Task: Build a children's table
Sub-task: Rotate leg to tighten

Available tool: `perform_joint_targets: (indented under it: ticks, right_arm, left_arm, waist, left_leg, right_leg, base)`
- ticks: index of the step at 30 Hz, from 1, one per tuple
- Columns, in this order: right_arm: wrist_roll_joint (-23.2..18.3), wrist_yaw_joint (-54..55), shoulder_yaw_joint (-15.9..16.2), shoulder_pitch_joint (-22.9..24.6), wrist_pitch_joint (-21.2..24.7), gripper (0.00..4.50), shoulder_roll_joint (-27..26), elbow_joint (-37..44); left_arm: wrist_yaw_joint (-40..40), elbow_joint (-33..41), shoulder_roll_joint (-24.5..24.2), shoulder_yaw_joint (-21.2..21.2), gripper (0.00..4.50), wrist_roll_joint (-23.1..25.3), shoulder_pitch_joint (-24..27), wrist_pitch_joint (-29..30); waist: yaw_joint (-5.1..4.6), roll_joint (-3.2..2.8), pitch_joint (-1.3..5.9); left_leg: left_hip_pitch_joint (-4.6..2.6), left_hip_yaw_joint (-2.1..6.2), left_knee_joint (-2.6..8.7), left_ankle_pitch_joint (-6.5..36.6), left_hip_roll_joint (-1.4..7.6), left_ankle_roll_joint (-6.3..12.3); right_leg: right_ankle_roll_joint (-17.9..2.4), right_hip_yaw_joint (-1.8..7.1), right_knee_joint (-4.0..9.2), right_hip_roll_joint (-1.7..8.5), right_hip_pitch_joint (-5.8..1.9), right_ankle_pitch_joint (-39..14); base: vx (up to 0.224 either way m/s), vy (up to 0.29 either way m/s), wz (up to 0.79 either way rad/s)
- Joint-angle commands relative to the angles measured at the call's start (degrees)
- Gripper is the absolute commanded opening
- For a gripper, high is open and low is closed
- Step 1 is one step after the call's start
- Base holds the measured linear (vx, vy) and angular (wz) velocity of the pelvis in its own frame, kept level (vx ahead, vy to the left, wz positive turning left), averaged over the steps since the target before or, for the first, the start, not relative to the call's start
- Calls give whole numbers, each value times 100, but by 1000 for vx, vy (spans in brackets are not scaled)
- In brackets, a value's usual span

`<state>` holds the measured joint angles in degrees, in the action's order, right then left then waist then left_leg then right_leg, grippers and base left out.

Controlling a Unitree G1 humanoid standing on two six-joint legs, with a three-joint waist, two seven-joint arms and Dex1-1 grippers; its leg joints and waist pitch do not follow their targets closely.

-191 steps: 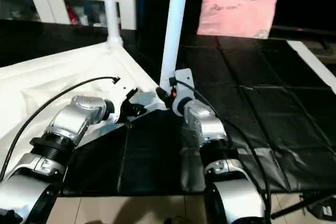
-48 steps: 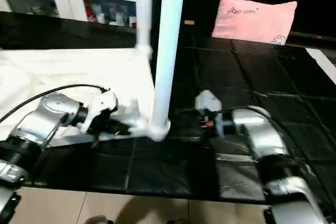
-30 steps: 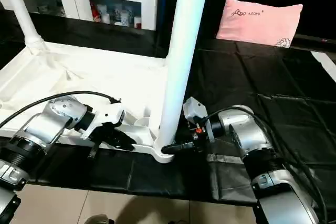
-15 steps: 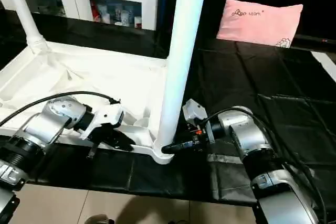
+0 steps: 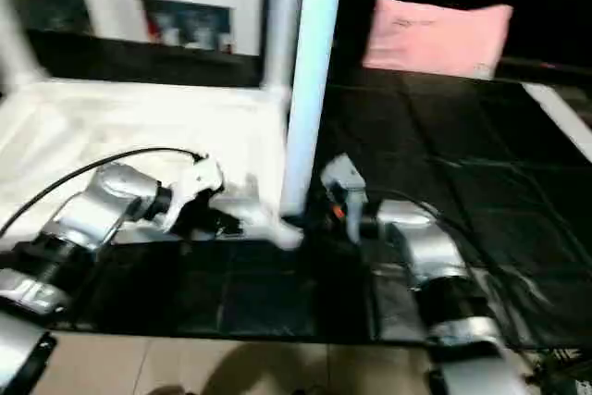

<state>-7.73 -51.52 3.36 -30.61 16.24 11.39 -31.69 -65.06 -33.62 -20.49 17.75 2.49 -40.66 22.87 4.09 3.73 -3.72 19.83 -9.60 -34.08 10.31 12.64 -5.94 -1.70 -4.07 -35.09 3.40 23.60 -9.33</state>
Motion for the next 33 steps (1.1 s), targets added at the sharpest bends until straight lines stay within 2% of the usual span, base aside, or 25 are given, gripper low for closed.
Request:
perform_joint_targets:
  ticks: [1, 3, 4, 5, 6, 7, 8, 10, 11, 12, 13, 16, 17, 19, 23, 26, 27, 28, 29, 31, 33]
  right_arm:
    - [151, 886, 305, -113, 394, 195, -638, -274]
    - [170, 1163, 259, -162, 427, 195, -775, -335]
    - [196, 1345, 236, -210, 411, 195, -844, -407]
    - [277, 2193, 86, -465, 358, 195, -1165, -773]
    - [302, 2566, 8, -587, 341, 195, -1301, -942]
    - [313, 2753, -30, -670, 314, 195, -1363, -1057]
    - [335, 3001, -89, -772, 300, 195, -1448, -1187]
    - [327, 3207, -207, -863, 292, 195, -1515, -1274]
    - [320, 3271, -255, -886, 289, 195, -1535, -1292]
    - [320, 3271, -255, -886, 289, 195, -1535, -1292]
    - [305, 3469, -422, -939, 284, 261, -1598, -1318]
    - [281, 3537, -507, -933, 263, 261, -1599, -1300]
    - [281, 3537, -507, -933, 263, 282, -1599, -1300]
    - [277, 3472, -520, -814, 157, 297, -1517, -1160]
    - [338, 3537, -488, -694, -114, 337, -1407, -1033]
    - [226, 3151, -515, -254, 35, 361, -1112, -284]
    - [226, 3151, -515, -254, 35, 372, -1112, -284]
    - [289, 2976, -477, 16, -66, 382, -869, 104]
    - [306, 2949, -469, 63, -92, 382, -824, 169]
    - [285, 2883, -539, 311, -170, 402, -647, 510]
    - [283, 2879, -558, 362, -196, 414, -613, 577]
  left_arm:
    - [594, 93, 570, -117, 0, -175, -293, 172]
    - [749, 39, 667, -146, 0, -162, -325, 234]
    - [875, -12, 731, -182, 0, -162, -355, 256]
    - [1443, -290, 1035, -366, 0, -179, -526, 325]
    - [1688, -422, 1170, -455, 0, -192, -613, 350]
    - [1846, -501, 1244, -515, 0, -204, -667, 342]
    - [2057, -593, 1345, -604, 0, -208, -739, 342]
    - [2205, -640, 1409, -654, 0, -184, -790, 338]
    - [2245, -649, 1423, -664, 0, -172, -802, 334]
    - [2245, -649, 1423, -664, 0, -172, -802, 334]
    - [2326, -655, 1443, -670, 0, -119, -818, 333]
    - [2282, -652, 1393, -619, 0, -51, -806, 227]
    - [2282, -652, 1393, -619, 0, -51, -806, 227]
    - [2102, -641, 1270, -529, 0, 15, -760, 11]
    - [1998, -779, 1144, -417, 0, 123, -749, -199]
    - [1784, -795, 971, -382, 0, 129, -654, -434]
    - [1784, -795, 971, -382, 0, 129, -654, -434]
    - [1706, -811, 901, -372, 0, 140, -621, -525]
    - [1694, -814, 890, -371, 0, 143, -615, -539]
    - [1641, -839, 839, -322, 0, 198, -586, -718]
    - [1630, -846, 829, -310, 0, 212, -579, -757]
  waist:
    - [-4, -74, 409]
    - [-45, -84, 398]
    - [-48, -87, 401]
    - [-95, -116, 397]
    - [-95, -116, 397]
    - [-91, -119, 420]
    - [-81, -111, 426]
    - [-63, -121, 429]
    - [-57, -122, 449]
    - [-57, -122, 449]
    - [-50, -120, 458]
    - [-45, -104, 458]
    - [-47, -105, 457]
    - [-45, -128, 449]
    - [-38, -135, 448]
    - [-26, -137, 448]
    - [-17, -175, 446]
    - [-27, -177, 445]
    - [-6, -152, 451]
    - [-7, -161, 445]
    - [-8, -155, 433]
  left_leg:
    - [28, 34, 413, 1366, -14, -149]
    - [-8, 17, 401, 1413, -15, -84]
    - [-8, 19, 401, 1424, -11, -65]
    - [-10, 0, 400, 1426, -15, -70]
    - [-10, 0, 400, 1426, -15, -70]
    - [-47, 6, 389, 1457, -21, -138]
    - [-18, -4, 394, 1362, -19, -106]
    - [-7, -3, 402, 1319, -8, -74]
    - [-3, -9, 400, 1196, 6, -51]
    - [-3, -9, 400, 1196, 6, -51]
    - [12, -23, 396, 1043, -2, -1]
    - [27, -28, 401, 948, -10, 61]
    - [31, -29, 400, 928, -10, 62]
    - [25, -28, 407, 957, -5, 50]
    - [15, -28, 415, 1010, 2, 34]
    - [21, -25, 420, 1013, -3, 60]
    - [15, -24, 418, 985, -7, 62]
    - [12, -27, 416, 994, 0, 80]
    - [19, -33, 406, 962, -5, 108]
    - [31, -33, 406, 947, -8, 124]
    - [31, -33, 406, 1004, -13, 114]
  right_leg:
    - [-459, 188, 560, 418, -317, -2904]
    - [-529, 204, 588, 411, -270, -2813]
    - [-551, 205, 582, 412, -276, -2769]
    - [-670, 217, 561, 376, -243, -2540]
    - [-670, 217, 561, 376, -243, -2540]
    - [-718, 214, 544, 375, -242, -2495]
    - [-766, 236, 525, 375, -264, -2219]
    - [-824, 242, 492, 373, -287, -1928]
    - [-928, 259, 444, 375, -303, -1527]
    - [-928, 259, 444, 375, -303, -1527]
    - [-1029, 271, 405, 372, -326, -1143]
    - [-1022, 266, 409, 381, -352, -1129]
    - [-1018, 268, 408, 383, -354, -1126]
    - [-1005, 269, 415, 384, -352, -1179]
    - [-1001, 274, 422, 384, -344, -1127]
    - [-1019, 277, 419, 378, -374, -1039]
    - [-1009, 279, 413, 365, -378, -973]
    - [-1041, 283, 412, 373, -367, -924]
    - [-1022, 278, 422, 366, -390, -875]
    - [-1068, 279, 425, 368, -389, -887]
    - [-1033, 276, 441, 372, -385, -1074]
  base:
    - [0, 0, 0]
    - [0, 0, 0]
    - [0, 0, 0]
    - [0, 0, 0]
    - [0, 0, 0]
    - [0, 0, 0]
    - [0, 0, 0]
    - [0, 0, 0]
    - [0, 0, 0]
    - [0, 0, 0]
    - [0, 0, 0]
    - [0, 0, 0]
    - [0, 0, 0]
    - [0, 0, 0]
    - [0, 0, 0]
    - [0, 0, 0]
    - [0, 0, 0]
    - [0, 0, 0]
    - [0, 0, 0]
    - [0, 0, 0]
    - [0, 0, 0]
